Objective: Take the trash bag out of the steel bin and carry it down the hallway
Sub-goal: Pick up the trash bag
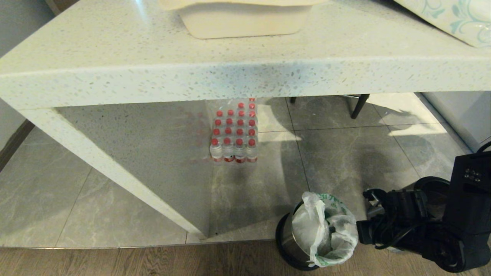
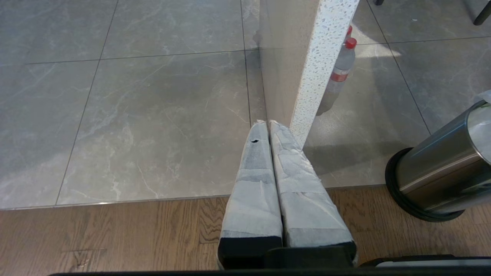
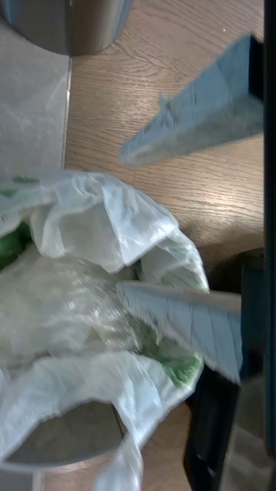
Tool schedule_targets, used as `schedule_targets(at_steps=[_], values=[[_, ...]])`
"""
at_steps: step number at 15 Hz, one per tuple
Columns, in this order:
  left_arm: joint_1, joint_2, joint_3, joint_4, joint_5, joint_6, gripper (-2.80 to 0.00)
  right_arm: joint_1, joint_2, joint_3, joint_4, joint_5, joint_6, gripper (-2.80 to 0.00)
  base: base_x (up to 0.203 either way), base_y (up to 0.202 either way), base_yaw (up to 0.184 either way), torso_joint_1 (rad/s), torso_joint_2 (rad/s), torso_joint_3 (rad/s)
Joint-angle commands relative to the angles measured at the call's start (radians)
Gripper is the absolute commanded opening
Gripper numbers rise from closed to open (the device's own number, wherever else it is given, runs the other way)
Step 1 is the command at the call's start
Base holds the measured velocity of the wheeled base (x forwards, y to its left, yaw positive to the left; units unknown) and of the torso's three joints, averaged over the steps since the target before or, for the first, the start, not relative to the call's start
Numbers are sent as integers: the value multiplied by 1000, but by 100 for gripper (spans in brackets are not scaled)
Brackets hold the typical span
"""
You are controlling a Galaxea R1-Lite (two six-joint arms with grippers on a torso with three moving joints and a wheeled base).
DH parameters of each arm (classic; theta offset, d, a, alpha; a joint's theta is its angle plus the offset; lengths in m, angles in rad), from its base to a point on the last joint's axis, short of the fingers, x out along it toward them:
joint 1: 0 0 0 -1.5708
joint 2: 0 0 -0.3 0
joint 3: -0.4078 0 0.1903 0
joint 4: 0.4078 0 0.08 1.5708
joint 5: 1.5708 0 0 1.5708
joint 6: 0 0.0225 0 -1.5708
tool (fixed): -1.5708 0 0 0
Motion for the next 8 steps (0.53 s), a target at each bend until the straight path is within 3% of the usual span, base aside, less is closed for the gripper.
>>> schedule_targets(at_steps=[1,8], values=[[0,0,0,-1,0,0,-280,-5,56,-11,-38,-3,-1,0,0,0,0,0,0,0],[0,0,0,-1,0,0,-280,-8,139,-40,-98,-9,-2,0,0,0,0,0,0,0]])
